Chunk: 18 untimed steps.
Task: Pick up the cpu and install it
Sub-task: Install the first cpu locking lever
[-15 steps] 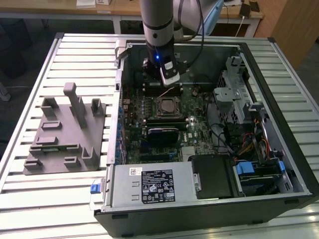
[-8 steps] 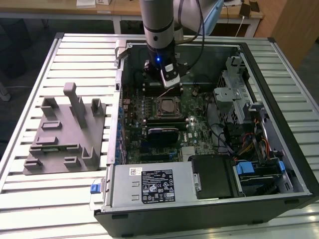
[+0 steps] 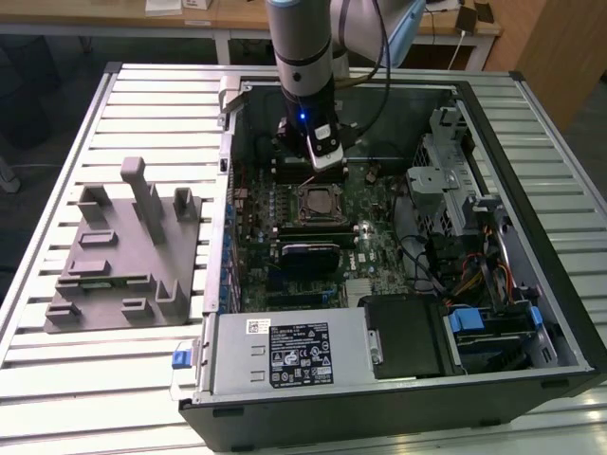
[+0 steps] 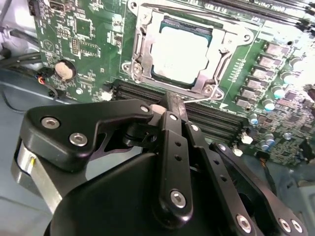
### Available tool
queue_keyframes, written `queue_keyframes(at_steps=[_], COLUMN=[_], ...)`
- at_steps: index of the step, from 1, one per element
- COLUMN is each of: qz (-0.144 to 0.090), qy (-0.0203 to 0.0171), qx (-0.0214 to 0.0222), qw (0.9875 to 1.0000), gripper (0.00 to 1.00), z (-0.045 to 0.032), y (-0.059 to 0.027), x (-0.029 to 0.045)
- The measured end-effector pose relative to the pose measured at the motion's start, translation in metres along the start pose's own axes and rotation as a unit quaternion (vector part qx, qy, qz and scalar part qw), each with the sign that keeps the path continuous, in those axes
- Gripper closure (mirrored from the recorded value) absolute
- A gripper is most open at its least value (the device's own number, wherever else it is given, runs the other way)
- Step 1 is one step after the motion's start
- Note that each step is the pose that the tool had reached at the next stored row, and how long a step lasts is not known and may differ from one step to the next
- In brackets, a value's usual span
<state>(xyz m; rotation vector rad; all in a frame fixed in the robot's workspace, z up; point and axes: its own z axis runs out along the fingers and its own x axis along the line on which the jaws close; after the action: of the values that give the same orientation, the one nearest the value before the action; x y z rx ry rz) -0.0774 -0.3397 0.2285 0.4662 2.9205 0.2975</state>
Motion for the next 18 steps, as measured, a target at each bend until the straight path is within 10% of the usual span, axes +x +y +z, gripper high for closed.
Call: queue_keyframes(at_steps=[5,18], qz=[0.008,0.013], qy=[-0.0074,-0.0101], qx=[0.0020,0.0060], qw=[0.9999,0.9998], gripper=[0.89,0.89], z=[0.0029,0.0148], y=[0.0007,0.0148], x=[0.0001,0.0058])
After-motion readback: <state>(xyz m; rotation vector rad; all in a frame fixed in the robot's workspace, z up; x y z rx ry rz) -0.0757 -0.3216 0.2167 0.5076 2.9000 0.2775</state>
